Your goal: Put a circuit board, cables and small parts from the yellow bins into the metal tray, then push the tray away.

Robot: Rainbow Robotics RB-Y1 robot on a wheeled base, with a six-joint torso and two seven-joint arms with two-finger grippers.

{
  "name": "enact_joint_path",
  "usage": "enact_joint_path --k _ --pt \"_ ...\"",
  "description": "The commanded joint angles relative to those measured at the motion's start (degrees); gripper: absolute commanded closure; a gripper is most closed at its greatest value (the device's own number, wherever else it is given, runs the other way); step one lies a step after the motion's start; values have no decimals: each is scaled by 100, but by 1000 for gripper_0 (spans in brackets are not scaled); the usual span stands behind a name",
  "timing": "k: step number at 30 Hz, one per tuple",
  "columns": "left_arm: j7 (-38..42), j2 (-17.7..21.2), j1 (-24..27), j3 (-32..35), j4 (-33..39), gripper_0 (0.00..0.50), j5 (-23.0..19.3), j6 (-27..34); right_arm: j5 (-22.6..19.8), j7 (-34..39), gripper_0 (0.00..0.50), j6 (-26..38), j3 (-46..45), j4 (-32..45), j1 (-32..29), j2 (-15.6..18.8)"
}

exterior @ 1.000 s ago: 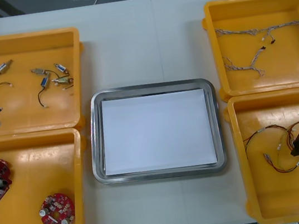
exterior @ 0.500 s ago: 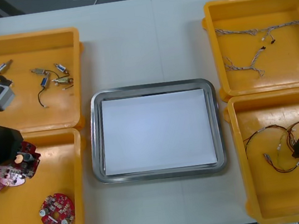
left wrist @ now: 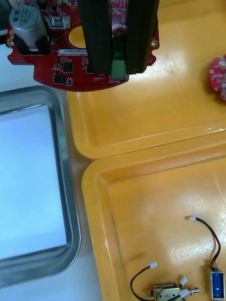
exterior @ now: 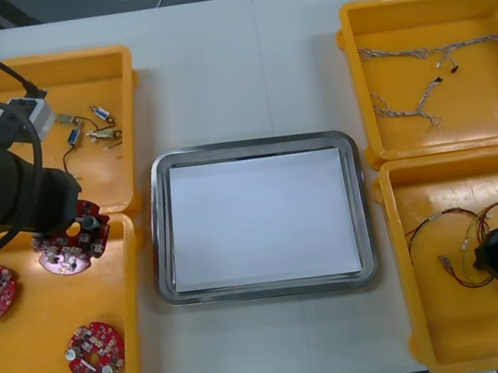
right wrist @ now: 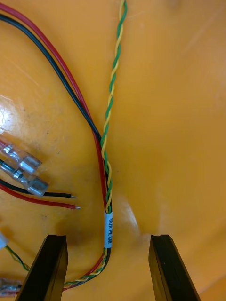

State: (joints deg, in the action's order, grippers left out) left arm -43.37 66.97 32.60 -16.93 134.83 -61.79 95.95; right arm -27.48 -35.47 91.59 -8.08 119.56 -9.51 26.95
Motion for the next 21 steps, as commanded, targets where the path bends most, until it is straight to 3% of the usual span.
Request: enact_joint_path --k 1,8,10,12,17,19,20,21 --pt "189 237 625 -487 104 500 -44 -217 164 295 0 -150 210 147 -209 -58" --pt "910 26 1169 -1339 96 500 334 -340 252 366 2 -167 263 147 -244 -67" --pt "1103 -88 1284 -1550 69 500 519 -375 252 374 45 -167 263 147 -253 -67" --pt "1340 -264 1442 -1858 17 500 783 -410 252 374 127 -176 263 147 -253 -67" --pt "1709 -527 1723 -2297 -168 500 1029 -472 261 374 248 -203 263 147 -253 -67" --pt "1833 -677 1758 -2359 -256 500 1099 -463 261 374 352 -203 263 147 -253 -67" --pt "1894 -809 1767 -2394 -326 500 1187 -445 269 374 447 -211 263 147 -253 -67" --pt "1903 -905 1767 -2420 -396 500 1257 -428 261 374 500 -220 263 147 -244 -67"
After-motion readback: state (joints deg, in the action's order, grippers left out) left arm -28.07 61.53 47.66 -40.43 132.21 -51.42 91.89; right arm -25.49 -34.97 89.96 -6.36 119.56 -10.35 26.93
